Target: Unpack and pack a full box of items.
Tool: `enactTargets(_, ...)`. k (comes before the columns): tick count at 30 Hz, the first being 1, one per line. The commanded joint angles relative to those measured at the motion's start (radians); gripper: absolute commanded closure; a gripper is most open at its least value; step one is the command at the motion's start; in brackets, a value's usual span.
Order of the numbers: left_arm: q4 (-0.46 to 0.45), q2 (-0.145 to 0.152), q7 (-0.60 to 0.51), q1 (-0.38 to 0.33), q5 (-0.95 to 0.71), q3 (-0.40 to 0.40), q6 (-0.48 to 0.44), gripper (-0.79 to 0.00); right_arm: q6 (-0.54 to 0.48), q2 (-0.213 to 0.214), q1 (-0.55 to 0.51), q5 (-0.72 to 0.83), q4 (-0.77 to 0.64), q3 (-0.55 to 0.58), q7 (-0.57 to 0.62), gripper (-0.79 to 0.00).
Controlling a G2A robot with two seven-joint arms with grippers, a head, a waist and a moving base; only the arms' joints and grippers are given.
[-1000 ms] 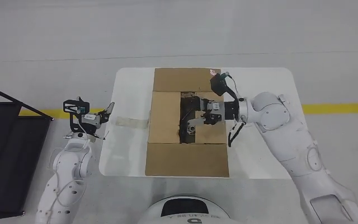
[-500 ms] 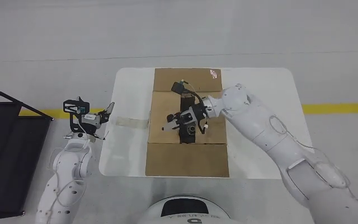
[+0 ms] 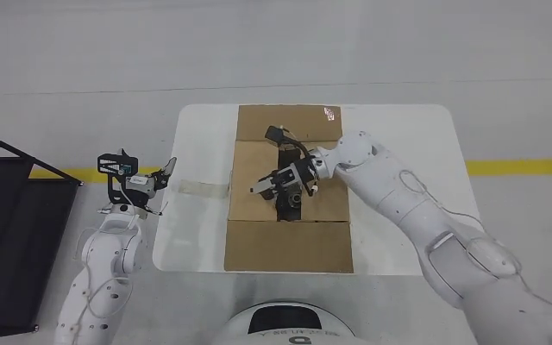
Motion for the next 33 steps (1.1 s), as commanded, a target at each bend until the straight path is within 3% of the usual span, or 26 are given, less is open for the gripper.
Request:
enactTargets(1, 0.000, 0.000, 0.000, 0.000, 0.000, 0.000, 0.000, -0.785, 0.001, -0.006, 0.003, 0.007, 0.018, -0.002, 0.003, -0.785)
enactTargets(7, 0.000, 0.000, 0.000, 0.000, 0.000, 0.000, 0.000, -0.785, -0.024, -0.006, -0.001, 0.030, 0.062, 0.028, 0.006, -0.785)
enactTargets(21, 0.000, 0.000, 0.000, 0.000, 0.000, 0.000, 0.000, -0.785, 0.036, 0.067, -0.083, 0.059, 0.024, 0.155, 0.066, -0.785)
enactTargets(33, 0.000, 0.000, 0.000, 0.000, 0.000, 0.000, 0.000, -0.785, 0.134, 0.046, -0.068, 0.067, 0.015, 0.137, 0.087, -0.785)
